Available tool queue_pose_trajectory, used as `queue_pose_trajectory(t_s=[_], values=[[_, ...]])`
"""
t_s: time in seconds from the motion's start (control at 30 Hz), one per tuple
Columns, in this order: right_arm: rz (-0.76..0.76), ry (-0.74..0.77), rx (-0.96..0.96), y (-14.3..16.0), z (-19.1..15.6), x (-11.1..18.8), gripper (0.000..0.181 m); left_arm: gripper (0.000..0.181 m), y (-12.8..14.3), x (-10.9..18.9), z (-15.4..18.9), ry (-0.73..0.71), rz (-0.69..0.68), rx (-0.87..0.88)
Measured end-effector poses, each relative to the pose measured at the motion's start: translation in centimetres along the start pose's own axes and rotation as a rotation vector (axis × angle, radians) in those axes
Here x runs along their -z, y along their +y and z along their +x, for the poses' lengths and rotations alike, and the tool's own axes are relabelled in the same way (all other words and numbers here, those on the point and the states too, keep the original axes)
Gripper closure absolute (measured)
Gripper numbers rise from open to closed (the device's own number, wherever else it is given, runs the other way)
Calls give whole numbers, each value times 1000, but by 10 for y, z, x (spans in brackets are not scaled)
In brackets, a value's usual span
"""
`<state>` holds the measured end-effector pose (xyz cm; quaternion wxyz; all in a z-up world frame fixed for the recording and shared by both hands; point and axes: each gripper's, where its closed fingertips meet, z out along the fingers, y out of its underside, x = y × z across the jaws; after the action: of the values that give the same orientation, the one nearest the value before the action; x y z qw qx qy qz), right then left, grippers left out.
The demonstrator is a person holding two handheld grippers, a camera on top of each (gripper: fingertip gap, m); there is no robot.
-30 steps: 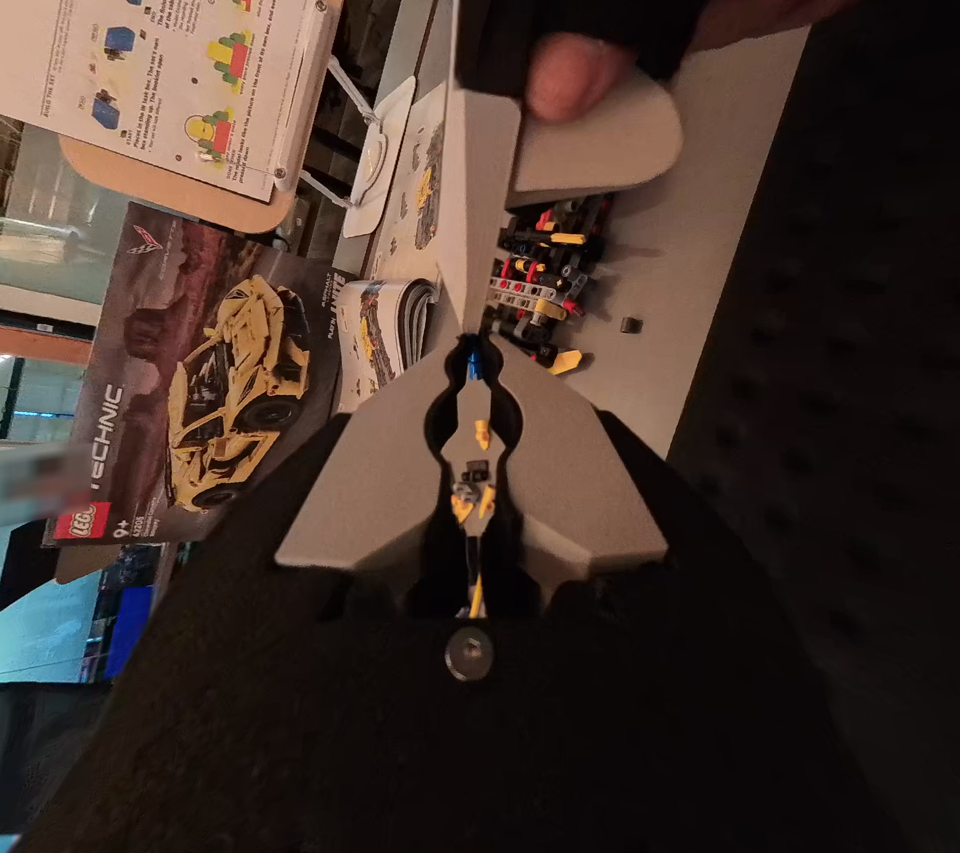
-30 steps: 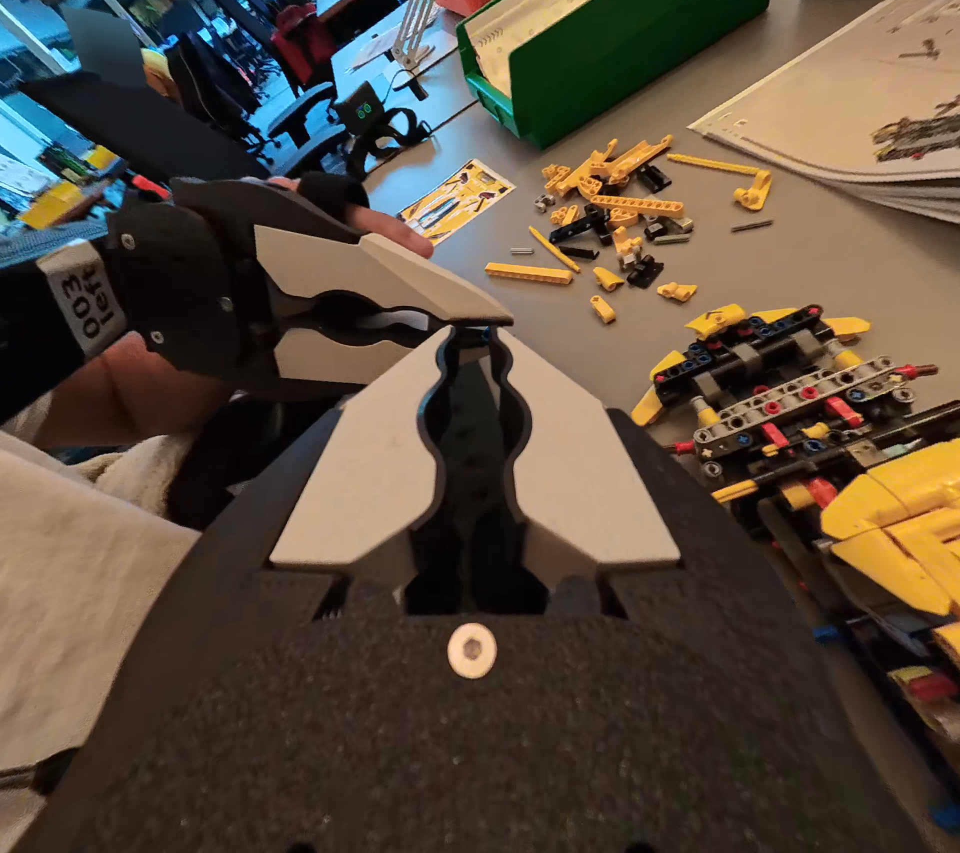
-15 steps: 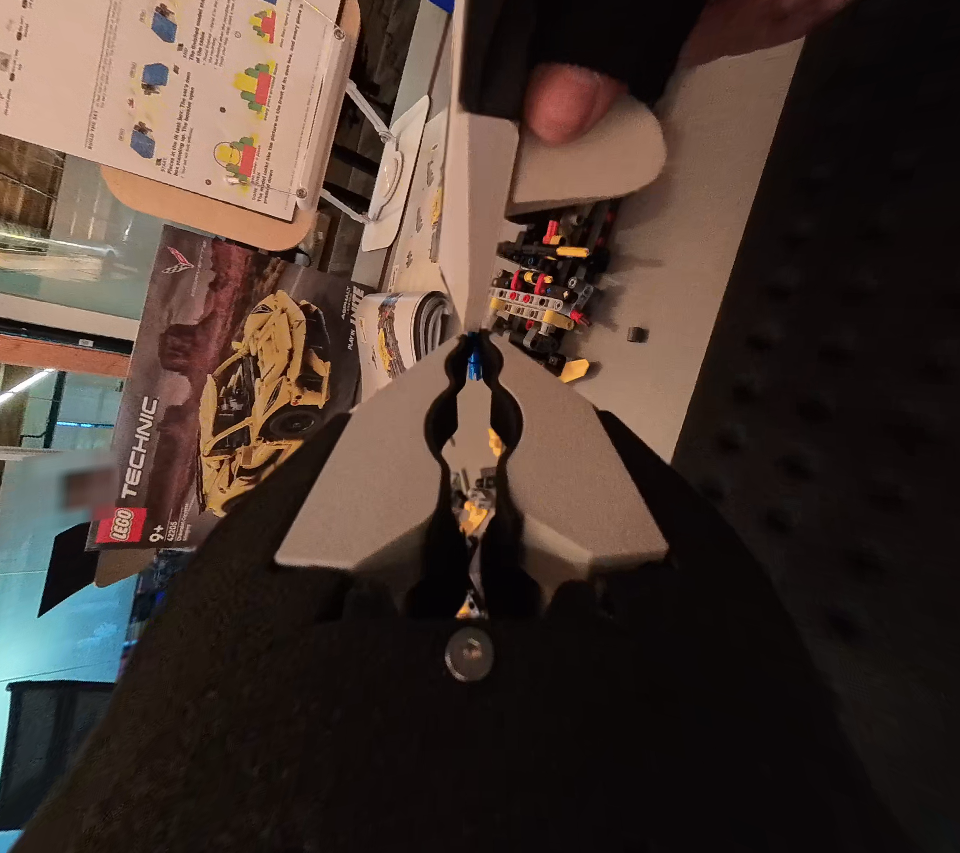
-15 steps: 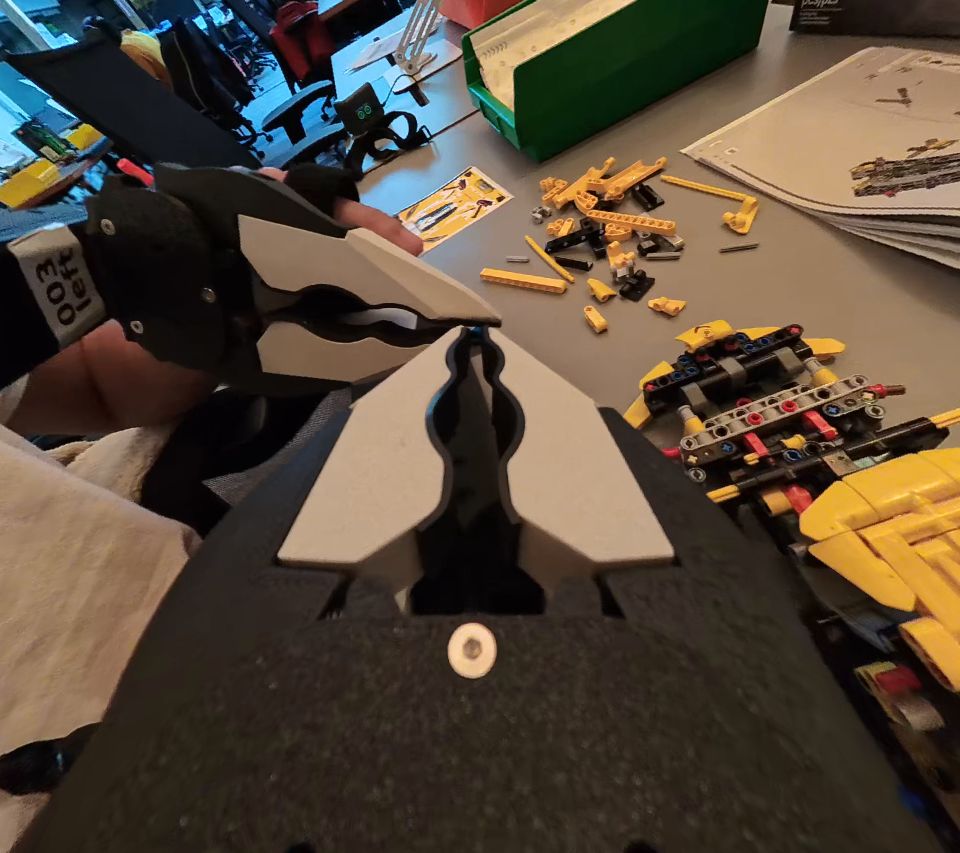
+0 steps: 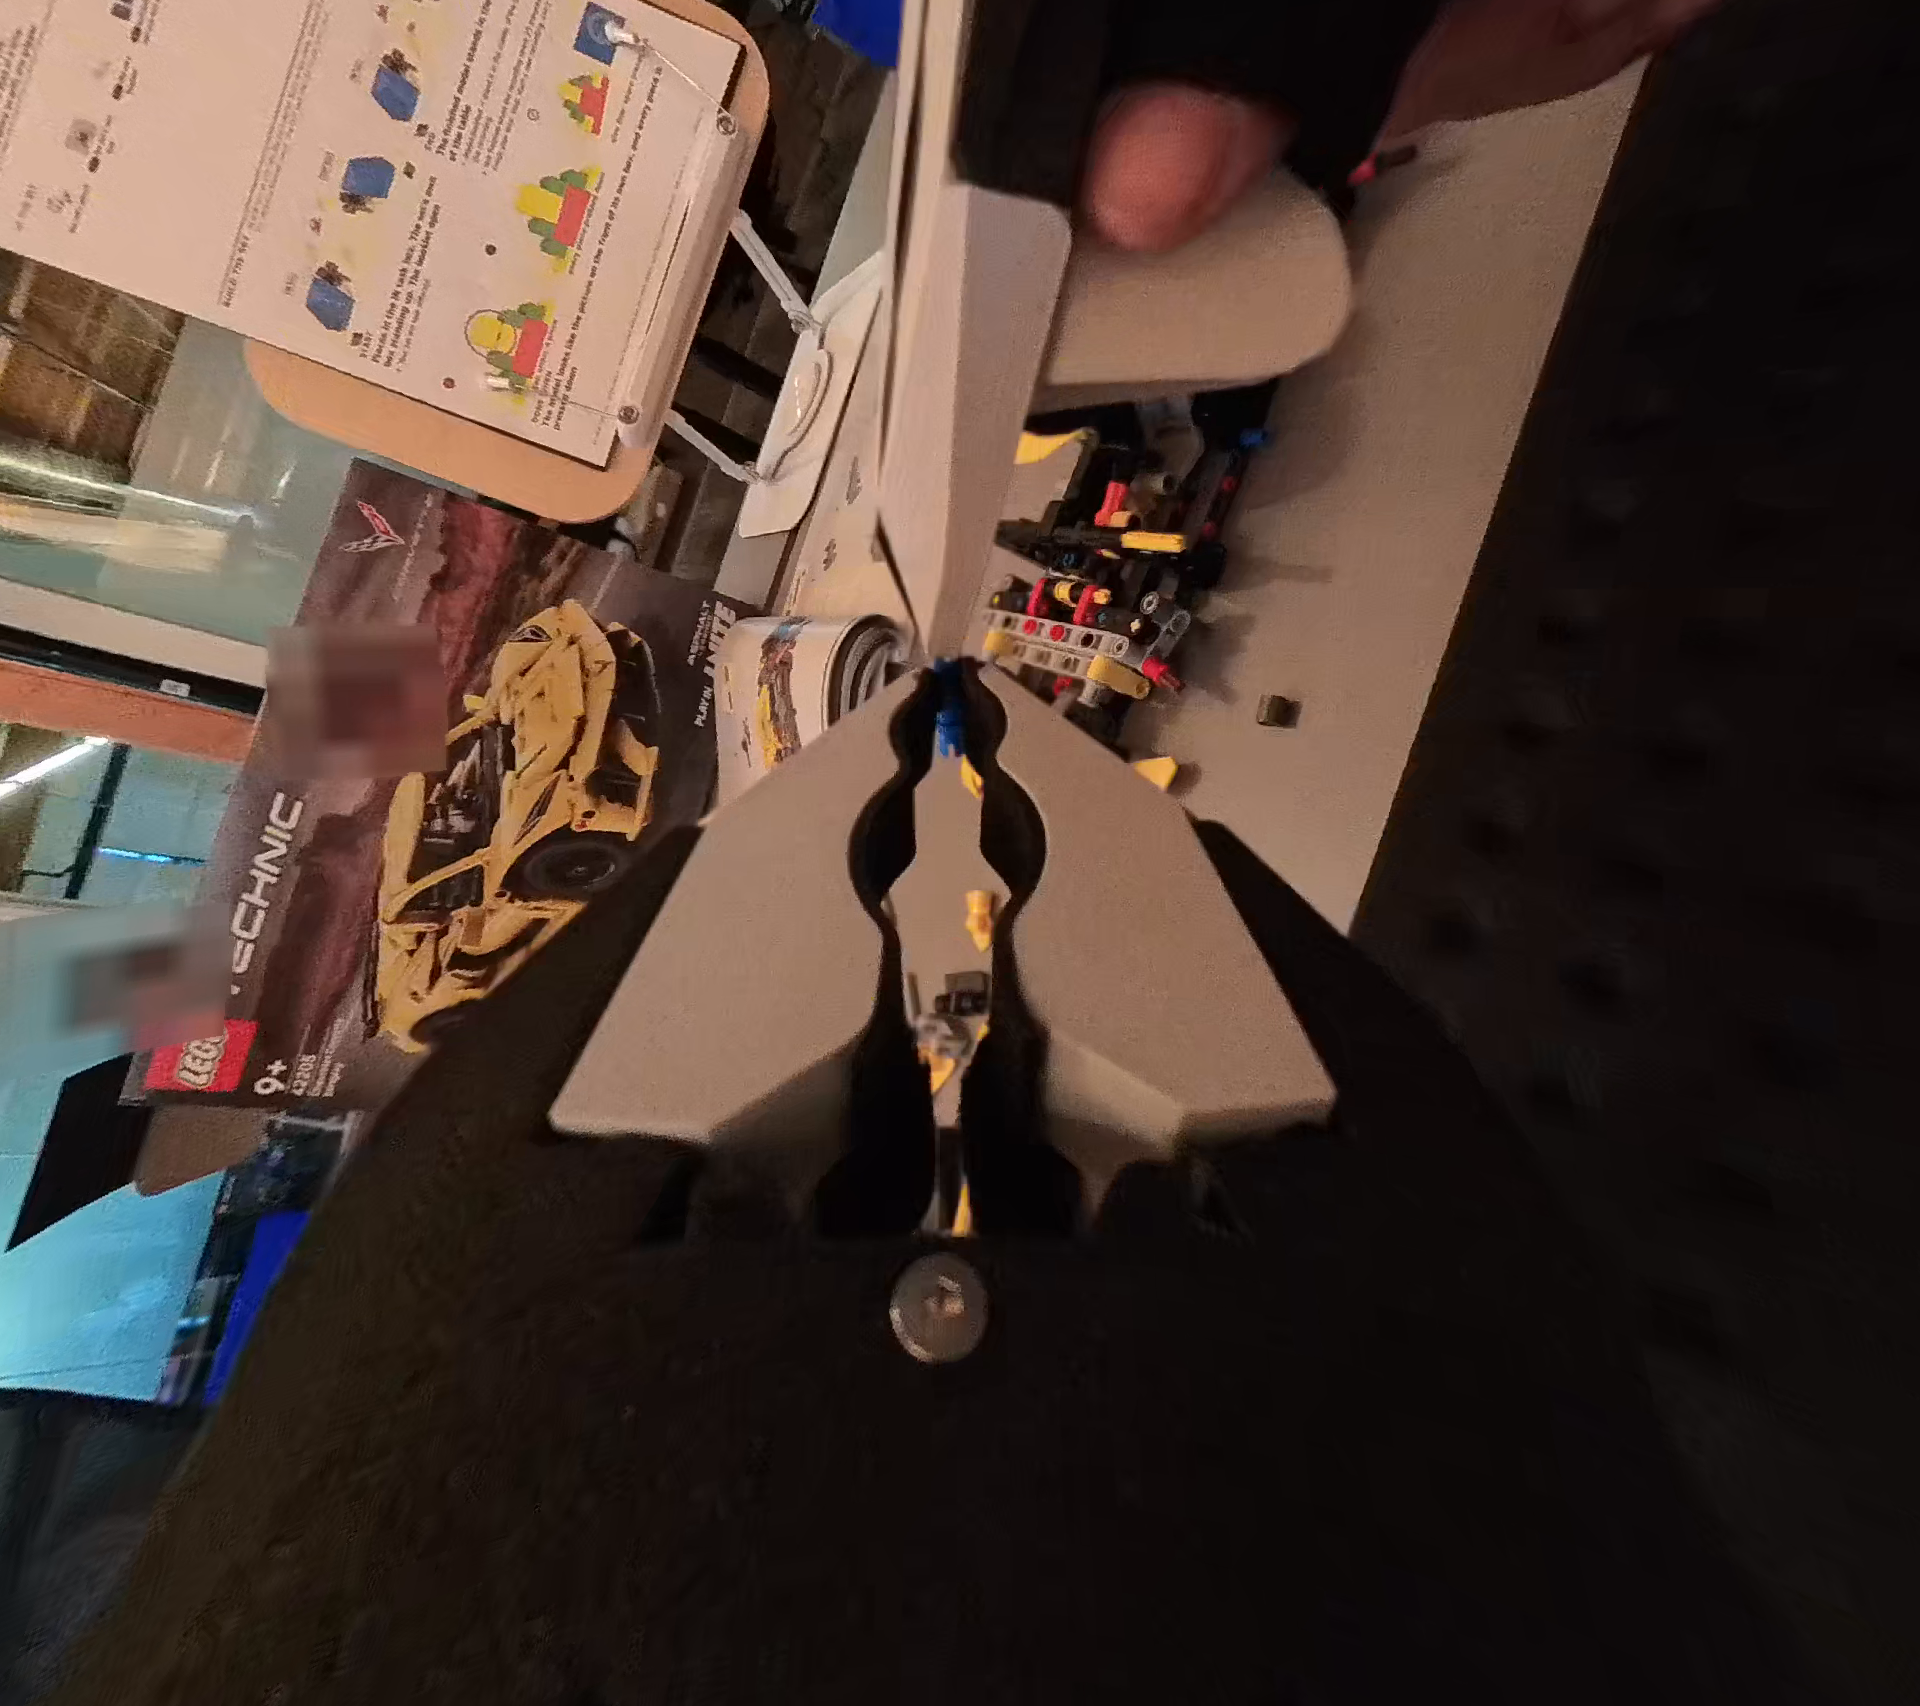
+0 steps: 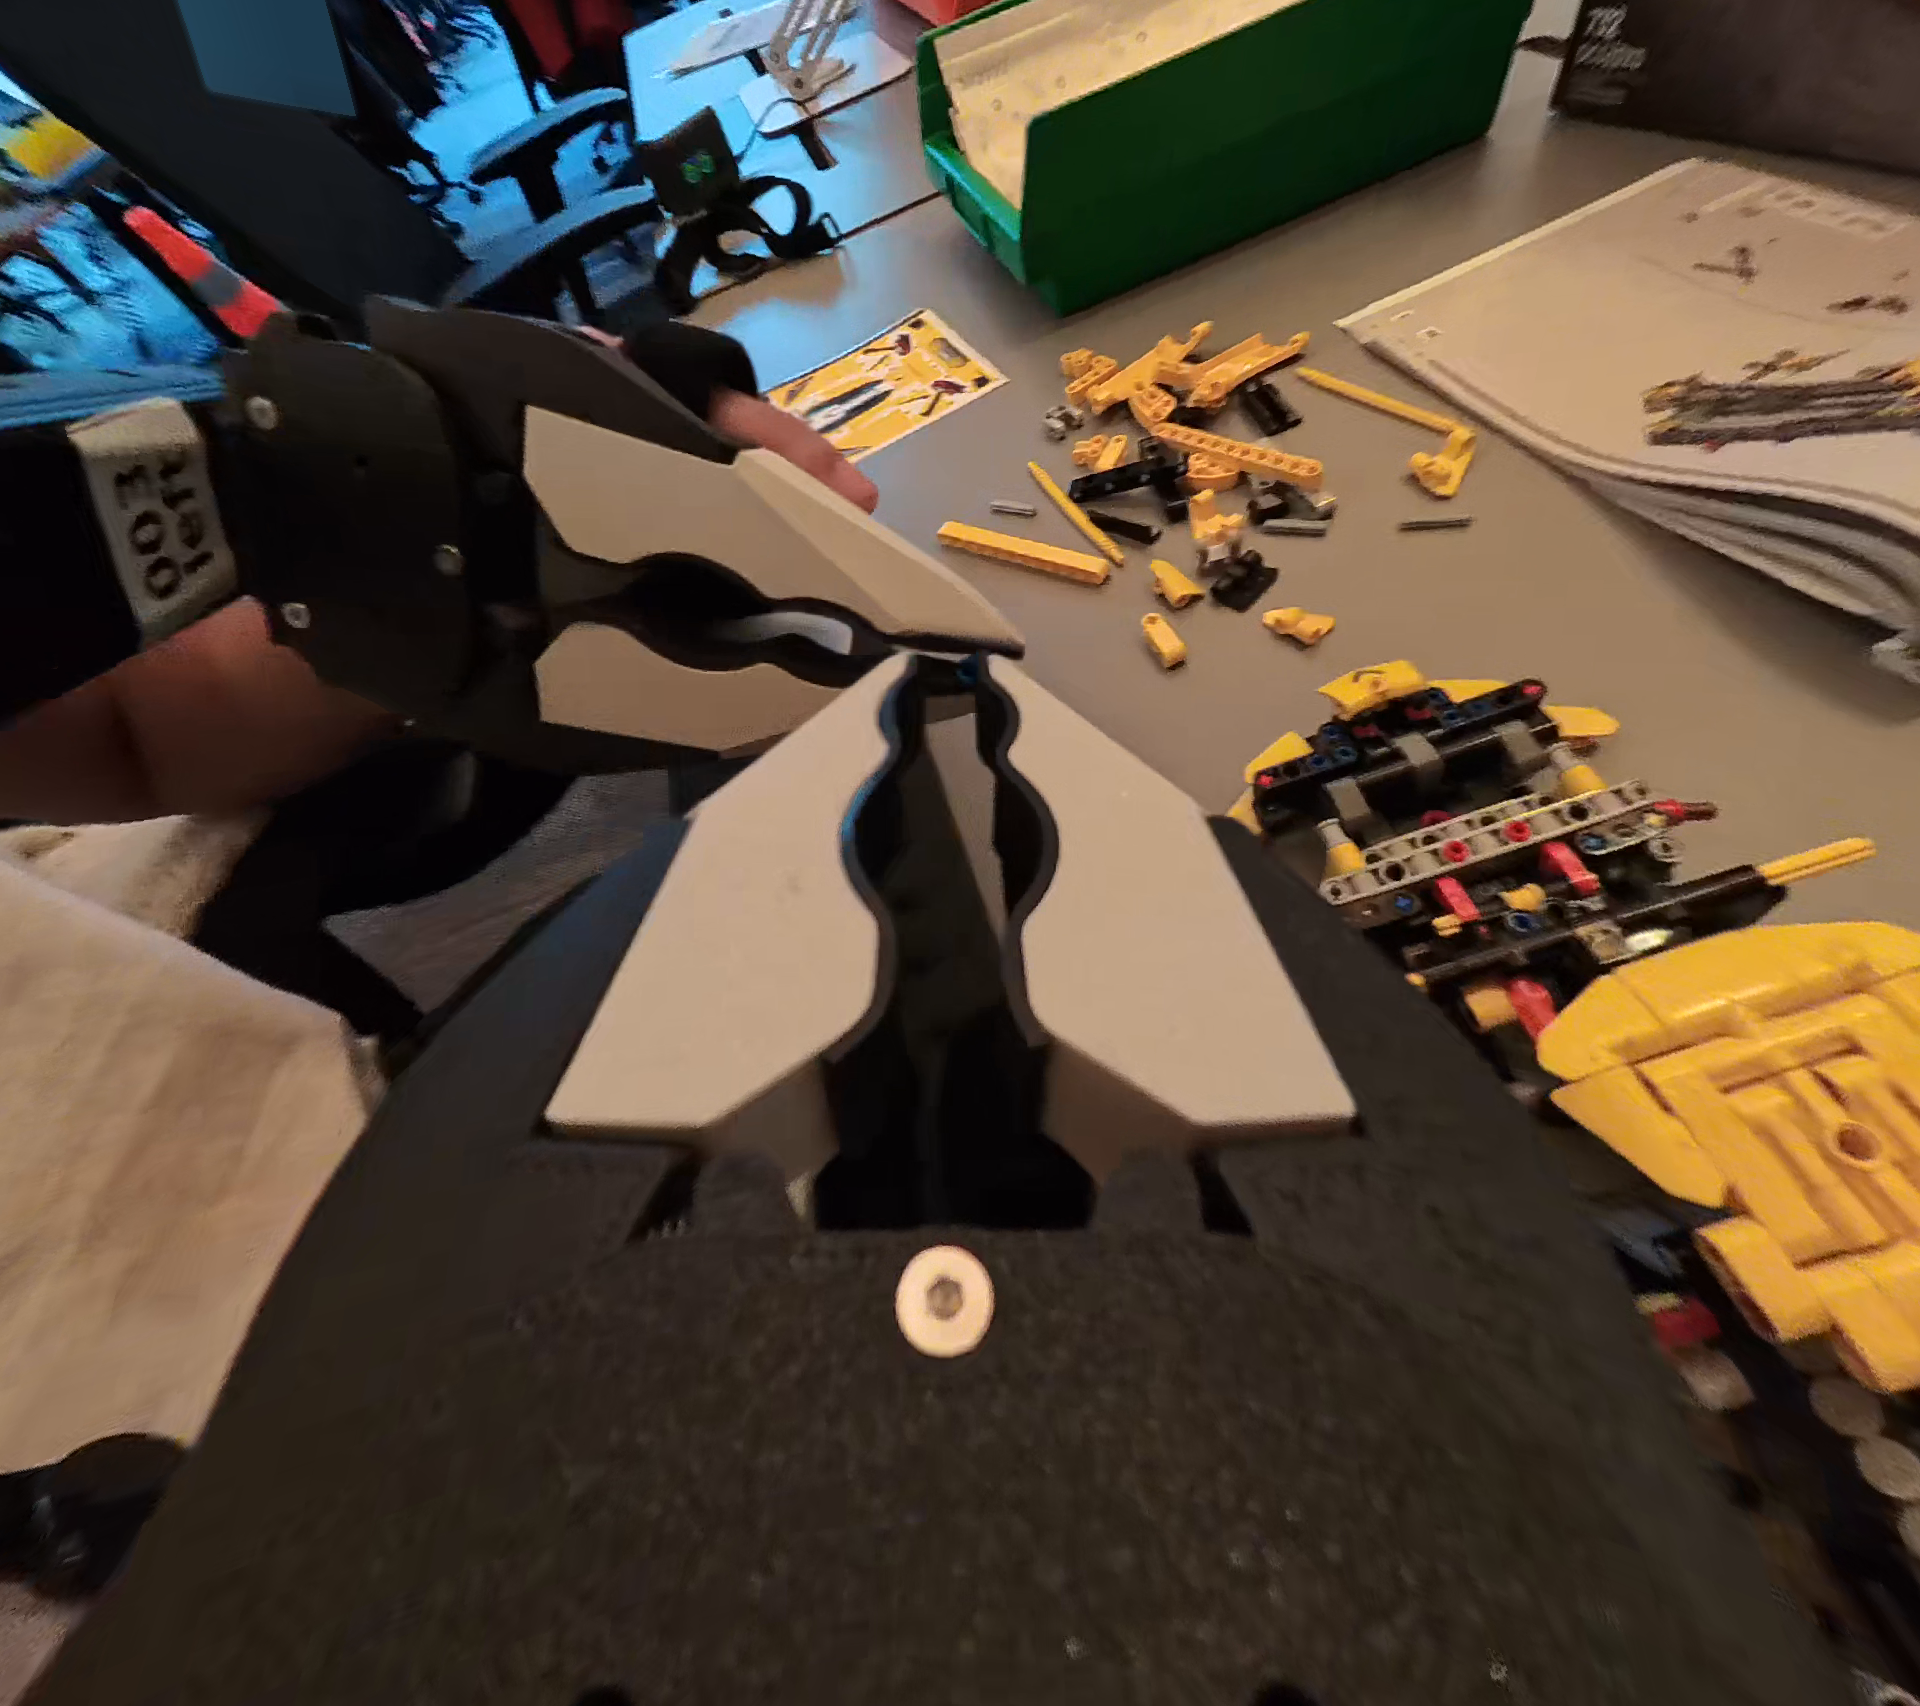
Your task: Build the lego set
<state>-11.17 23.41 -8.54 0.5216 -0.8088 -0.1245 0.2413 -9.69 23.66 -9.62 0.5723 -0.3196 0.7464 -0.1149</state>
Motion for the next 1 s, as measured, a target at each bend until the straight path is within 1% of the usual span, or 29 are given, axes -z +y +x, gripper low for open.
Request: queue_pose_trajectory(t_s=[0.03,0.07,0.17,0.2,0.27,0.33,0.47,0.57,0.67,0.8,0.93,1.0], values=[[-7,12,26,0,1,0,181,177,-1,1,-1,-10,2,-13],[-14,13,33,0,1,0,181,177,-1,2,-1,-10,3,-15],[-18,-34,15,-1,-3,1,177,177,-2,4,-2,-24,5,-41],[-11,-26,12,-3,-2,1,171,177,-2,4,-2,-22,3,-44],[-35,-3,25,0,1,0,168,177,1,3,-3,-21,-12,-42],[-42,-8,37,1,-2,-1,170,177,1,4,-4,-29,-12,-51],[-25,-19,22,-2,-1,0,169,177,1,5,-5,-35,-13,-79],[30,-57,-7,-11,-5,3,172,177,2,5,-4,-37,-14,-81],[-28,-37,4,-2,-2,-1,169,177,-3,6,-3,-39,-3,-82],[-16,-56,16,-3,-6,-2,174,177,-4,8,-4,-43,-9,-97],[-10,-69,32,-4,-10,0,176,178,-8,11,-5,-86,-8,-162],[-12,-74,35,-4,-10,3,177,178,-11,11,-5,-82,13,-140]])
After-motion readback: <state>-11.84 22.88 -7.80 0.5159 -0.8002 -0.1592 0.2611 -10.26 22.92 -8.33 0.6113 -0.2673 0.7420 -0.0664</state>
